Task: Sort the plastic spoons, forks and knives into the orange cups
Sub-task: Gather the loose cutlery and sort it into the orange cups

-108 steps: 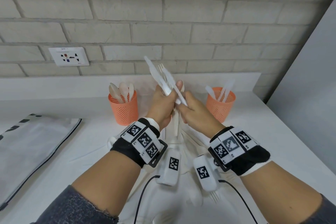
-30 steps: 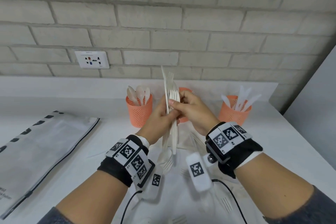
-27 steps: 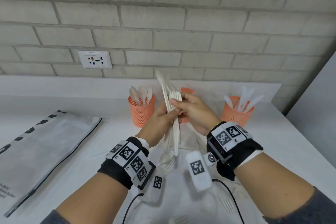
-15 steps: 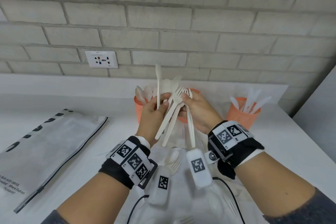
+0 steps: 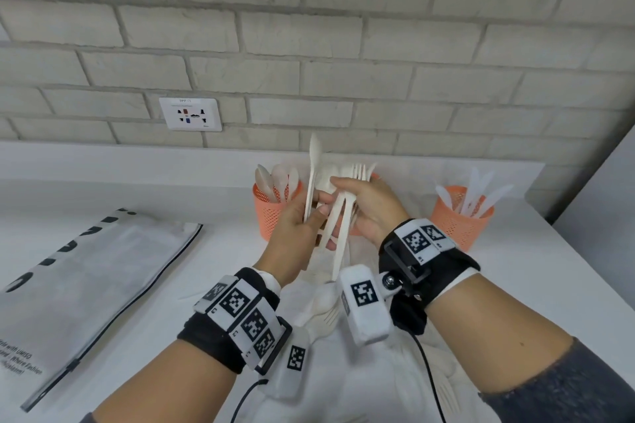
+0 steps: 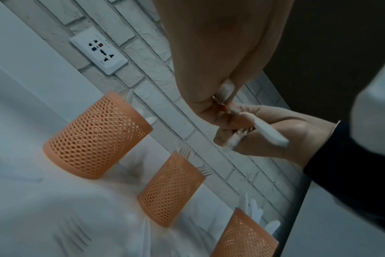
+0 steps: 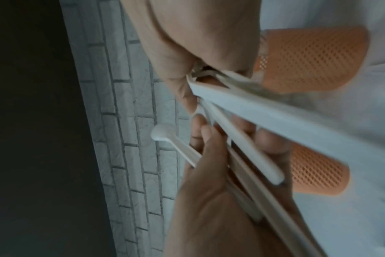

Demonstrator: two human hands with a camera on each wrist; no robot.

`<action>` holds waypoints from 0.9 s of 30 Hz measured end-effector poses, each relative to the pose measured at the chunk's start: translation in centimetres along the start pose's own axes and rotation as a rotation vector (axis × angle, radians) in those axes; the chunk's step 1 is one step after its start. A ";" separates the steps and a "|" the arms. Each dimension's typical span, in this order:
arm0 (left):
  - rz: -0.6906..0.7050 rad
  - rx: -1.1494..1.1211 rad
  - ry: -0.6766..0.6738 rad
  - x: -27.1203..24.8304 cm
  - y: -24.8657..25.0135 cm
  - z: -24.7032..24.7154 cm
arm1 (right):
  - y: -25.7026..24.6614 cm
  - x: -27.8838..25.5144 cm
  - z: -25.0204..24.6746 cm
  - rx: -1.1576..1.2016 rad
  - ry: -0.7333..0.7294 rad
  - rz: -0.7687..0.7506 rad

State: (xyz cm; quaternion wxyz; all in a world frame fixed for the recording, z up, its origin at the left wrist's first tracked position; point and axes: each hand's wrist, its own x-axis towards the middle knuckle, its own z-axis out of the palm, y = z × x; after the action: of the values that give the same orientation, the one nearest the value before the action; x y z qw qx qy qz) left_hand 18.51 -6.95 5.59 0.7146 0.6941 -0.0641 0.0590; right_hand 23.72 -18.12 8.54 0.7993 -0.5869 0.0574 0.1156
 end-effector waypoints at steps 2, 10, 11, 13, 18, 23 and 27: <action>-0.022 -0.060 0.045 0.2 0.2 -0.3 | -0.6 1.4 -0.3 0.006 0.097 -0.049; 0.028 -0.055 0.189 3.1 1.0 -1.7 | -6.1 5.8 -0.4 0.058 0.197 -0.361; 0.052 -0.042 0.215 3.4 1.1 -2.1 | -6.8 6.5 -0.7 0.022 0.256 -0.468; 0.063 -0.033 0.230 3.9 1.2 -3.0 | -7.2 7.9 -1.4 -0.068 0.342 -0.626; 0.057 -0.080 0.200 4.4 0.9 -4.3 | -3.4 10.9 -2.5 -0.355 0.313 -0.668; 0.012 -0.136 0.230 4.6 0.6 -5.9 | -1.4 12.3 -3.8 -0.630 0.281 -0.498; 0.008 -0.032 0.236 5.7 0.5 -7.1 | -1.2 12.8 -4.1 -0.823 0.209 -0.397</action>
State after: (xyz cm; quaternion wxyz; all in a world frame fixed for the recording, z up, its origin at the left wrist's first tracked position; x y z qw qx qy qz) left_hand 24.11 0.15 6.83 0.7281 0.6704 0.0169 0.1419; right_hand 36.60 -20.88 5.43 0.4966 -0.8633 -0.0264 -0.0863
